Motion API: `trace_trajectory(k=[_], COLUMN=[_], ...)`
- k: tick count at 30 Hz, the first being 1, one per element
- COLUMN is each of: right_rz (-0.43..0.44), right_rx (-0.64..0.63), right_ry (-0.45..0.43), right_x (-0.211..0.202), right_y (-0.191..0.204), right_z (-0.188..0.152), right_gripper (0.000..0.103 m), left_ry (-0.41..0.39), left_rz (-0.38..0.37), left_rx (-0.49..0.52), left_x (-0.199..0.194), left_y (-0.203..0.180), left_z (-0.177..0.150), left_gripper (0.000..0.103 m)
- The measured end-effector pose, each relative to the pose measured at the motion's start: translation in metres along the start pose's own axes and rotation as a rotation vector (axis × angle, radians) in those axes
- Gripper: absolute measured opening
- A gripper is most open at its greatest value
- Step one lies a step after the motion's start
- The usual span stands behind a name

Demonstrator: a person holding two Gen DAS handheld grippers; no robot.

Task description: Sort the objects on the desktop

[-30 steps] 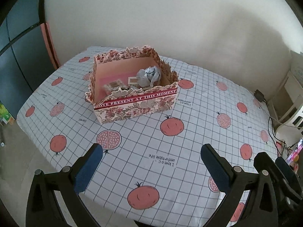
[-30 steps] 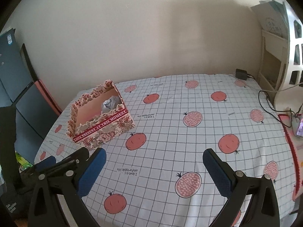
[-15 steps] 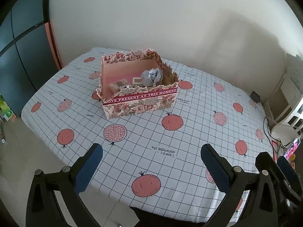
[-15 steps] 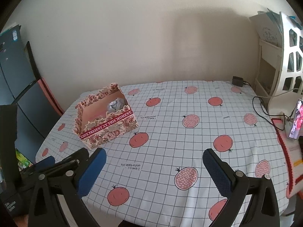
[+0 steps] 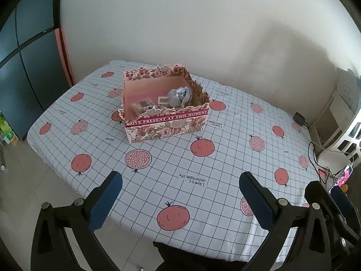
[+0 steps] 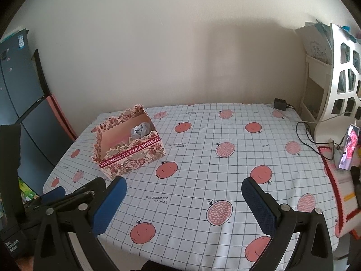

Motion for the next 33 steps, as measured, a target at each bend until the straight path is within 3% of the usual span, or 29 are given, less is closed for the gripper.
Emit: trace_trajectory(k=[33], right_rz=[0.003], right_rx=[-0.016], right_ry=[0.008], right_x=[0.000], right_y=[0.008], right_z=[0.000], right_gripper=[0.103], left_ry=[0.005], left_rz=[0.030], left_rx=[-0.004], left_x=[-0.001], left_y=[0.014], left_z=[0.001], left_gripper=[0.103])
Point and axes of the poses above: each gripper's, at about its wrist camera, not at the fingertips, and x roughly the way its jaws point, y to its left, z to its top, the point moved 10 cm from there along x, roughly the way its jaws point, and after that the axes turned 15 degrees about -y, right-handed, at the moved point
